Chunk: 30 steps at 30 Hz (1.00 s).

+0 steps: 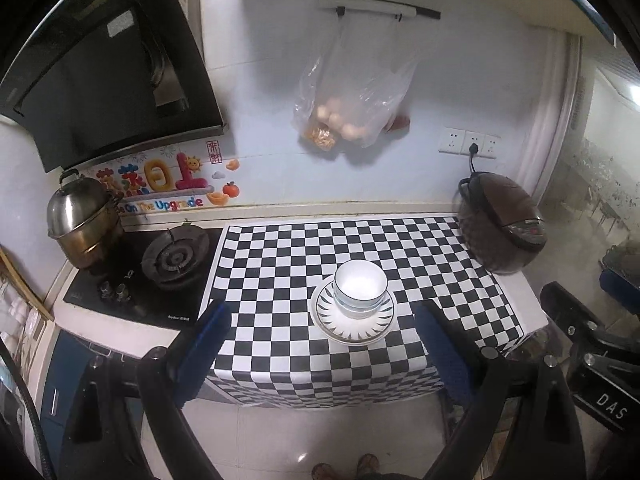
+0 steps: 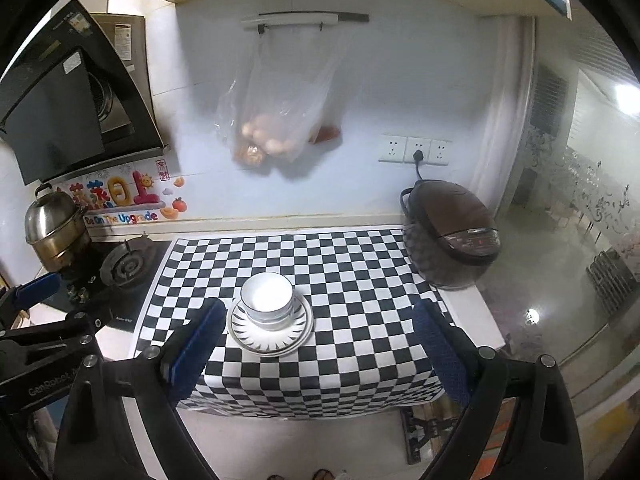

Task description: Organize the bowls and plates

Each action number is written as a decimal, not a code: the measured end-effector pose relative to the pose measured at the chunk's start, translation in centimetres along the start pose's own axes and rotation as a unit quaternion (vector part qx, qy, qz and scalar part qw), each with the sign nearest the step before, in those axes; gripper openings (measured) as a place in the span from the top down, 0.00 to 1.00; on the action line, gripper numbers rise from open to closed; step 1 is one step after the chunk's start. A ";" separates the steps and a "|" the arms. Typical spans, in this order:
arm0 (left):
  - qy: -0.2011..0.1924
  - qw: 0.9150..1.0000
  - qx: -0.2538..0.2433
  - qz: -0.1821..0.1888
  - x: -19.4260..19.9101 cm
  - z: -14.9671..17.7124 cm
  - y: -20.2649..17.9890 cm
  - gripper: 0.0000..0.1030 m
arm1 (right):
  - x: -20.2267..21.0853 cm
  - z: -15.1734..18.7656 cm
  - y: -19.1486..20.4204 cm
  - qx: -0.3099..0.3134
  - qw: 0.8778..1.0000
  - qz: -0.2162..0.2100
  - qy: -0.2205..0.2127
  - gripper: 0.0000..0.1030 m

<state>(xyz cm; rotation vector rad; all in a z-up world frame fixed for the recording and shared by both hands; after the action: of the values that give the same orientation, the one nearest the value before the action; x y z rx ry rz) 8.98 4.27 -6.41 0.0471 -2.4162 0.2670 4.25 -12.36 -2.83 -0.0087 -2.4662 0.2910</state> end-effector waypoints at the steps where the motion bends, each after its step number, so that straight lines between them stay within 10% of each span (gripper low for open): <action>1: -0.002 1.000 0.003 -0.001 0.5 0.3 -0.1 0.09 | 0.6 0.2 -0.3 0.002 1.000 0.002 0.000 0.07; 30: -0.020 1.000 0.003 -0.007 4.9 3.0 -1.2 0.09 | 4.1 2.9 -3.2 -0.004 1.000 -0.004 -0.002 0.06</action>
<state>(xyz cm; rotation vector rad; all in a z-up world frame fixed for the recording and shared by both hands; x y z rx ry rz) 3.45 2.66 -5.22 0.0716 -2.4540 0.2693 -0.55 -15.77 -1.94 -0.0020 -2.4716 0.2776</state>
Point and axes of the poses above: each gripper's, at about its wrist camera, not at the fingertips, and x roughly against the way its jaws point, y to its left, z to its underside, the point moved 6 cm from there along -x, roughly the way its jaws point, and after that the axes turned 14 degrees about x, right-handed, at the moved point
